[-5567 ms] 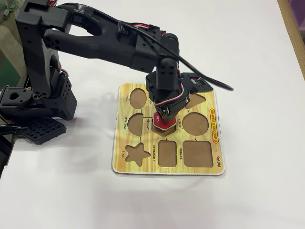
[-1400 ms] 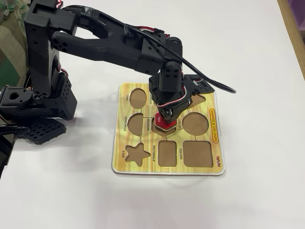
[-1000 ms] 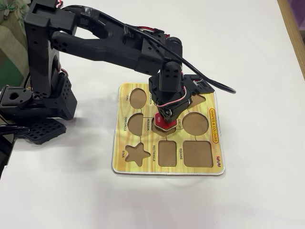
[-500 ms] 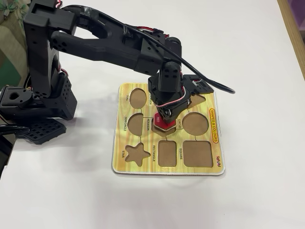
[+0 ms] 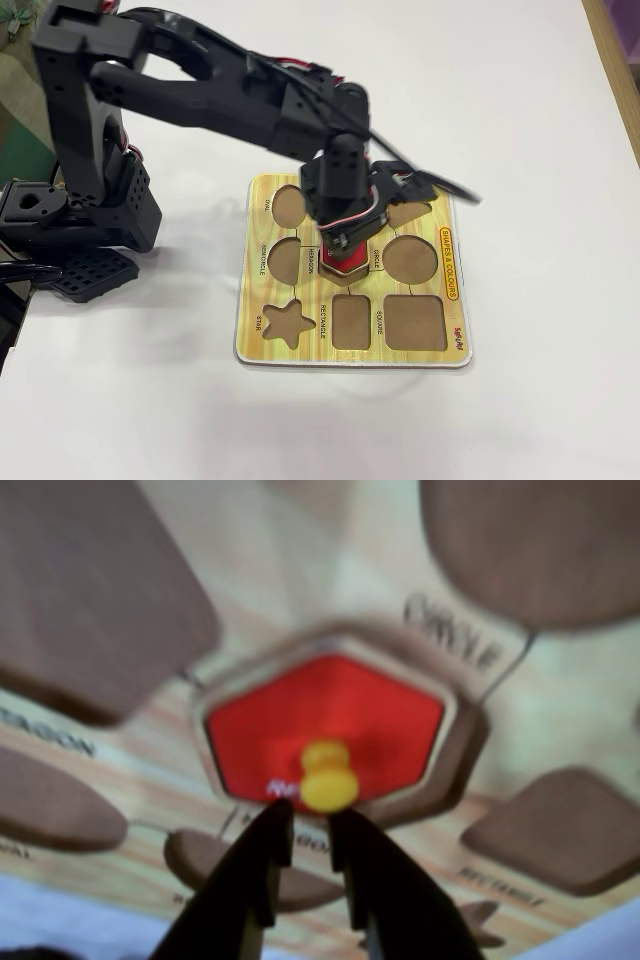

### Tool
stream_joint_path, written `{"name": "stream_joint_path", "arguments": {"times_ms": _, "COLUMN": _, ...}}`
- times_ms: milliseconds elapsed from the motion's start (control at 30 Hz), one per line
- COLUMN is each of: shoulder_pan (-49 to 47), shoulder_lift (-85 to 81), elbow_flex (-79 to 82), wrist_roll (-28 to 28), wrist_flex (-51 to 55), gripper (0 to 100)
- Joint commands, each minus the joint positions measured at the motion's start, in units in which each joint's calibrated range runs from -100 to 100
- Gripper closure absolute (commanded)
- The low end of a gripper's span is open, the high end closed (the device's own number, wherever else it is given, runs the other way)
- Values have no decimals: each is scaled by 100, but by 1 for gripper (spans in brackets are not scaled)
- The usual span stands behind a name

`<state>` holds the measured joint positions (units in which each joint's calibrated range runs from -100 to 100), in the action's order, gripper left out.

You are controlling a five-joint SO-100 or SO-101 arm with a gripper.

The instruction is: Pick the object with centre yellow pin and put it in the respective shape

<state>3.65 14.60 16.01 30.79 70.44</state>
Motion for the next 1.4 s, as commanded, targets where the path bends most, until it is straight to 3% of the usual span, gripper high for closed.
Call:
{"name": "stream_joint_path", "arguments": {"times_ms": 0, "shoulder_pan": 143, "shoulder_lift": -155, "elbow_flex": 27, "wrist_roll": 28, "wrist_flex": 44, "gripper": 96}}
{"name": "stream_joint_path", "arguments": {"times_ms": 533, "shoulder_pan": 407, "shoulder_lift": -306, "elbow_flex": 36, "wrist_roll": -14, "wrist_flex": 95, "gripper": 96}}
{"name": "stream_joint_path", "arguments": {"times_ms": 1367, "shoulder_pan": 504, "shoulder_lift": -3553, "elbow_flex": 1619, "wrist_roll": -19, "wrist_flex": 95, "gripper": 96}}
